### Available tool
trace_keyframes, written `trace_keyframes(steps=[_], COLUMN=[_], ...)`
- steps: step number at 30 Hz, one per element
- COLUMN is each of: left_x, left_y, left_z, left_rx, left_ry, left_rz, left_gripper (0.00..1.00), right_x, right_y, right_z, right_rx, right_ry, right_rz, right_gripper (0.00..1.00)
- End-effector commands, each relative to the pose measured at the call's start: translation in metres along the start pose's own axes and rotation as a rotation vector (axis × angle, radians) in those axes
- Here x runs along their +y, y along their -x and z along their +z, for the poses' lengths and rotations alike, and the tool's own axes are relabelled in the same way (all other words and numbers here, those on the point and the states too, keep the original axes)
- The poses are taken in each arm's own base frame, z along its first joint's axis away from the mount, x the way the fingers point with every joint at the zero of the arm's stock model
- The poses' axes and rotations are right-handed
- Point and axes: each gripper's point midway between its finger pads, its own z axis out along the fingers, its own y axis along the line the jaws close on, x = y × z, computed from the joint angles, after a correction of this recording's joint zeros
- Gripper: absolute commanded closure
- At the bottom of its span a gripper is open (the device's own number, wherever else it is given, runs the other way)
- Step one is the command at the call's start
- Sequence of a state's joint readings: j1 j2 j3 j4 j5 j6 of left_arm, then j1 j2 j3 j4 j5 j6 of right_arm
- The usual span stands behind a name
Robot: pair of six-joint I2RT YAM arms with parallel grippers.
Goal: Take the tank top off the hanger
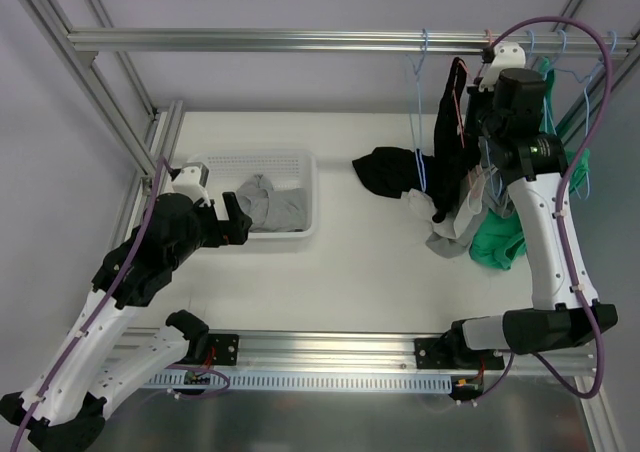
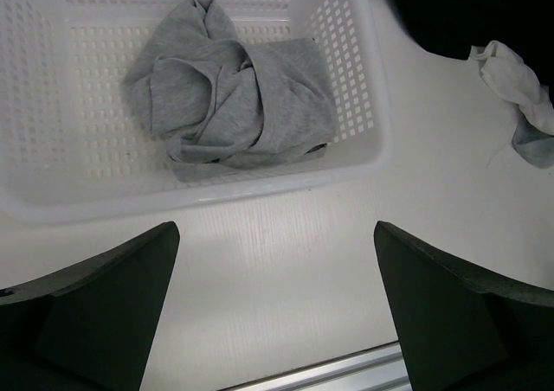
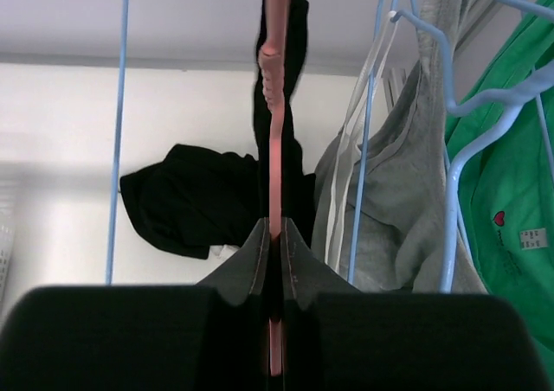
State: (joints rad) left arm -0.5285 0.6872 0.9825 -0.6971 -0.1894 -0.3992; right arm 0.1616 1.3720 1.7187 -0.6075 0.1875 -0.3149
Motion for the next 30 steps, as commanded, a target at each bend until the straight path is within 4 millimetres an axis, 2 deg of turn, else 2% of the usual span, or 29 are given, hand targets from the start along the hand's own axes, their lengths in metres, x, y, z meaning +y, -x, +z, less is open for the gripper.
trace_keyframes(steps=[1,3,4,9,15,18,21,22,24,25,27,28,29,30], left_x=[0.007,0.007,0.007,0.009,0.008,0.006,-0.008,-0.015,-0.033,-0.042,-0.065,-0.076,-0.088,-0.103], left_y=[-0.003,-0.005,-0.006,-0.008,-0.011,-0.011,-0.006,-0.003,0.001,0.008,0.018,0.028,0.040,0.045], left_z=[0.004,0.005,0.005,0.004,0.006,0.005,0.001,0.000,-0.004,-0.008,-0.016,-0.021,-0.025,-0.032], left_rx=[0.005,0.011,0.013,0.009,0.021,0.022,0.027,0.019,0.025,0.015,0.004,-0.007,-0.038,-0.037], left_ry=[0.027,0.026,0.025,0.027,0.025,0.014,-0.059,-0.092,-0.188,-0.229,-0.344,-0.386,-0.439,-0.520], left_rz=[0.031,0.031,0.031,0.027,0.029,0.026,0.030,0.035,0.038,0.033,0.030,0.020,0.015,0.016], left_gripper=[0.01,0.01,0.01,0.01,0.01,0.01,0.01,0.01,0.01,0.01,0.01,0.01,0.01,0.01], right_x=[-0.009,-0.008,-0.009,-0.003,0.000,0.005,0.006,0.007,0.012,0.011,0.015,0.021,0.020,0.021], right_y=[0.045,0.047,0.057,0.084,0.103,0.095,0.070,0.067,0.039,0.035,0.005,-0.003,-0.008,-0.026], right_z=[-0.024,-0.026,-0.029,-0.039,-0.059,-0.065,-0.079,-0.098,-0.103,-0.125,-0.132,-0.141,-0.160,-0.166], right_rx=[-0.199,-0.234,-0.282,-0.397,-0.483,-0.472,-0.423,-0.441,-0.383,-0.407,-0.343,-0.328,-0.348,-0.298], right_ry=[-0.027,-0.020,-0.018,0.030,0.070,0.106,0.120,0.140,0.165,0.180,0.199,0.243,0.256,0.263], right_rz=[0.090,0.118,0.136,0.163,0.178,0.190,0.214,0.220,0.229,0.236,0.256,0.250,0.241,0.226], right_gripper=[1.00,1.00,1.00,1.00,1.00,1.00,1.00,1.00,1.00,1.00,1.00,1.00,1.00,1.00])
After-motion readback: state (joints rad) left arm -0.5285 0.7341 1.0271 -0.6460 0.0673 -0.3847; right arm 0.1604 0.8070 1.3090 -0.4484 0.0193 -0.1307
